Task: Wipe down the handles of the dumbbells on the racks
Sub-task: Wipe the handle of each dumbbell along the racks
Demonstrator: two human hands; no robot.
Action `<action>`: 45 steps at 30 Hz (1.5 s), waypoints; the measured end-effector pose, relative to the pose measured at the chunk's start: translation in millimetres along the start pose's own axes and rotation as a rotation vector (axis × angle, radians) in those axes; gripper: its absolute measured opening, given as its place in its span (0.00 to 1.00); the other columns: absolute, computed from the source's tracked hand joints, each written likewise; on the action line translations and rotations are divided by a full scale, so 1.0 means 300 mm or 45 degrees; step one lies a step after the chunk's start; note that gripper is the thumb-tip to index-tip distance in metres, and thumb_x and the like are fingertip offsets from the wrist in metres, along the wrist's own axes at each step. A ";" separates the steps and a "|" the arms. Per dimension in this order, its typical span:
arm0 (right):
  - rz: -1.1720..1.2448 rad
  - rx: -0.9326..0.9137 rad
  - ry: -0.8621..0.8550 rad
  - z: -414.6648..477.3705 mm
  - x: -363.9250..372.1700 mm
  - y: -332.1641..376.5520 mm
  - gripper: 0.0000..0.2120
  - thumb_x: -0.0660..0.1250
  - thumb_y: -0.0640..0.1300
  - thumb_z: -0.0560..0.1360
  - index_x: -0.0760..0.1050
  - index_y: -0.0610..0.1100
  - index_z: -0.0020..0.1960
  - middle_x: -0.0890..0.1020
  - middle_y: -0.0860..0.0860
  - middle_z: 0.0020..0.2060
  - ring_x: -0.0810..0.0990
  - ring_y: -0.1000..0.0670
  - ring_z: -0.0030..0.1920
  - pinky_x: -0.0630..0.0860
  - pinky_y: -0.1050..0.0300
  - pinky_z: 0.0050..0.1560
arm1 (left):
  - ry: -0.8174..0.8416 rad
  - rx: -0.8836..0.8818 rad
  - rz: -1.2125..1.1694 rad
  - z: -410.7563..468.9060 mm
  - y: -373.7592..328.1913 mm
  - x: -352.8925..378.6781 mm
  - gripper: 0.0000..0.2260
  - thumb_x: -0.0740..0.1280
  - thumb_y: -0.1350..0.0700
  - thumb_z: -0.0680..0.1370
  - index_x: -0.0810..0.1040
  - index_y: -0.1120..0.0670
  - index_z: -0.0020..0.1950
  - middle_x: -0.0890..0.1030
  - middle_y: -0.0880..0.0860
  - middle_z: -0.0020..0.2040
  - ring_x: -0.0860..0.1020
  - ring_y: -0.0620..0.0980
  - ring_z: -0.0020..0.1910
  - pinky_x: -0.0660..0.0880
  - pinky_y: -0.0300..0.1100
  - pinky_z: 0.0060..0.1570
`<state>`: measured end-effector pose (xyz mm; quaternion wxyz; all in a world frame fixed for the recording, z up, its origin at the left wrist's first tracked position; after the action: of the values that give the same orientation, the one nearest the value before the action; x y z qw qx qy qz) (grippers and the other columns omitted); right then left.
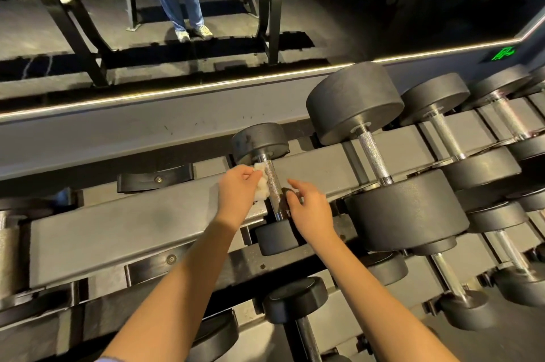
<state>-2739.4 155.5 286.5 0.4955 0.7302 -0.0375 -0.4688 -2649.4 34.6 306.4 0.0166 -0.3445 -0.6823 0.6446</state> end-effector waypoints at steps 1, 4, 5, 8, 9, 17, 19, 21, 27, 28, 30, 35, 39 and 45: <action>-0.012 0.074 0.003 -0.009 0.006 -0.020 0.17 0.60 0.45 0.80 0.73 0.43 0.67 0.77 0.48 0.61 0.75 0.49 0.61 0.71 0.56 0.61 | -0.030 0.004 0.048 0.013 -0.004 -0.006 0.06 0.65 0.57 0.79 0.80 0.56 0.44 0.78 0.49 0.38 0.73 0.41 0.35 0.67 0.24 0.29; 0.083 0.264 0.026 -0.014 0.024 -0.051 0.19 0.57 0.51 0.81 0.72 0.44 0.67 0.77 0.48 0.61 0.74 0.48 0.62 0.70 0.53 0.62 | -0.093 -0.009 0.106 0.051 -0.019 0.008 0.06 0.65 0.58 0.79 0.77 0.54 0.42 0.73 0.45 0.34 0.70 0.39 0.33 0.66 0.23 0.30; 0.067 0.256 0.024 -0.011 0.028 -0.054 0.19 0.57 0.52 0.81 0.71 0.45 0.68 0.77 0.48 0.61 0.74 0.49 0.62 0.70 0.52 0.63 | -0.102 -0.016 0.127 0.061 -0.024 0.022 0.07 0.65 0.58 0.78 0.77 0.54 0.41 0.73 0.46 0.33 0.69 0.39 0.32 0.66 0.25 0.30; 0.063 0.246 0.014 -0.006 0.033 -0.058 0.19 0.56 0.54 0.80 0.71 0.46 0.67 0.77 0.49 0.61 0.74 0.51 0.61 0.71 0.50 0.63 | -0.125 -0.058 0.111 0.076 -0.019 0.060 0.08 0.65 0.57 0.78 0.78 0.57 0.39 0.74 0.49 0.32 0.69 0.41 0.31 0.66 0.32 0.31; 0.060 0.240 0.008 -0.006 0.034 -0.062 0.19 0.56 0.54 0.80 0.72 0.46 0.67 0.77 0.50 0.60 0.74 0.51 0.61 0.72 0.50 0.62 | -0.123 -0.055 0.095 0.074 -0.013 0.066 0.09 0.66 0.57 0.78 0.79 0.58 0.40 0.75 0.50 0.33 0.70 0.41 0.31 0.65 0.31 0.31; 0.050 0.230 0.001 -0.009 0.031 -0.054 0.18 0.56 0.53 0.81 0.73 0.47 0.65 0.77 0.50 0.60 0.74 0.51 0.59 0.70 0.55 0.57 | 0.124 -0.087 0.255 -0.020 0.017 0.092 0.10 0.69 0.60 0.75 0.75 0.57 0.34 0.71 0.49 0.28 0.68 0.46 0.29 0.65 0.32 0.28; 0.055 0.236 0.001 -0.008 0.030 -0.054 0.17 0.56 0.52 0.81 0.74 0.47 0.64 0.78 0.51 0.58 0.74 0.51 0.58 0.70 0.55 0.56 | 0.124 -0.090 0.303 -0.045 0.028 0.103 0.12 0.69 0.60 0.75 0.72 0.55 0.33 0.70 0.48 0.28 0.67 0.44 0.27 0.65 0.31 0.26; 0.073 0.237 0.001 -0.008 0.031 -0.055 0.16 0.56 0.52 0.81 0.74 0.47 0.63 0.78 0.51 0.57 0.75 0.51 0.57 0.71 0.55 0.56 | 0.059 -0.072 0.307 -0.057 0.032 0.109 0.10 0.68 0.59 0.76 0.73 0.55 0.35 0.71 0.48 0.30 0.68 0.44 0.29 0.65 0.30 0.27; 0.063 0.223 0.000 -0.005 0.043 -0.068 0.16 0.56 0.54 0.80 0.75 0.48 0.62 0.79 0.53 0.54 0.75 0.53 0.54 0.74 0.52 0.56 | -0.180 0.036 0.144 0.005 -0.010 0.107 0.07 0.67 0.57 0.78 0.78 0.58 0.42 0.75 0.49 0.34 0.72 0.42 0.32 0.66 0.28 0.30; 0.057 0.226 -0.001 -0.005 0.044 -0.069 0.16 0.55 0.54 0.80 0.75 0.49 0.61 0.79 0.53 0.54 0.75 0.53 0.54 0.74 0.51 0.56 | -0.199 0.042 0.151 0.022 -0.014 0.106 0.07 0.67 0.57 0.78 0.78 0.58 0.41 0.75 0.49 0.34 0.72 0.41 0.32 0.66 0.28 0.31; 0.048 0.226 -0.002 -0.003 0.046 -0.072 0.17 0.55 0.54 0.80 0.76 0.48 0.61 0.79 0.53 0.53 0.76 0.53 0.53 0.74 0.51 0.56 | -0.211 0.051 0.176 0.047 -0.015 0.107 0.08 0.67 0.56 0.78 0.79 0.58 0.40 0.76 0.49 0.34 0.74 0.43 0.33 0.69 0.34 0.35; 0.065 0.227 0.003 -0.001 0.037 -0.070 0.17 0.53 0.50 0.81 0.76 0.46 0.62 0.79 0.50 0.56 0.75 0.51 0.55 0.72 0.52 0.58 | -0.097 -0.020 0.325 0.022 0.005 0.122 0.12 0.66 0.56 0.78 0.73 0.54 0.34 0.73 0.50 0.31 0.72 0.46 0.31 0.67 0.38 0.32; 0.052 0.227 -0.002 -0.003 0.029 -0.061 0.17 0.52 0.47 0.82 0.75 0.45 0.63 0.78 0.49 0.58 0.74 0.50 0.58 0.70 0.55 0.57 | -0.016 -0.063 0.430 -0.032 0.020 0.132 0.12 0.68 0.57 0.76 0.71 0.54 0.33 0.74 0.53 0.32 0.73 0.52 0.33 0.74 0.46 0.39; 0.032 0.201 -0.023 -0.008 0.029 -0.056 0.18 0.52 0.45 0.82 0.74 0.41 0.65 0.78 0.46 0.60 0.74 0.47 0.60 0.69 0.54 0.60 | 0.091 -0.039 0.498 -0.089 0.014 0.129 0.08 0.68 0.60 0.74 0.74 0.56 0.35 0.75 0.51 0.33 0.73 0.51 0.35 0.65 0.40 0.35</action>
<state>-2739.9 161.1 268.3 0.4420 0.7622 -0.0880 -0.4647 -2664.6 76.5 290.8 -0.0899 -0.4933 -0.6112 0.6123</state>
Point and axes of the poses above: each hand's wrist, its own z-axis towards the middle knuckle, its own x-axis out of the palm, y = z × x, the point moved 1 cm from there along z, towards the middle knuckle
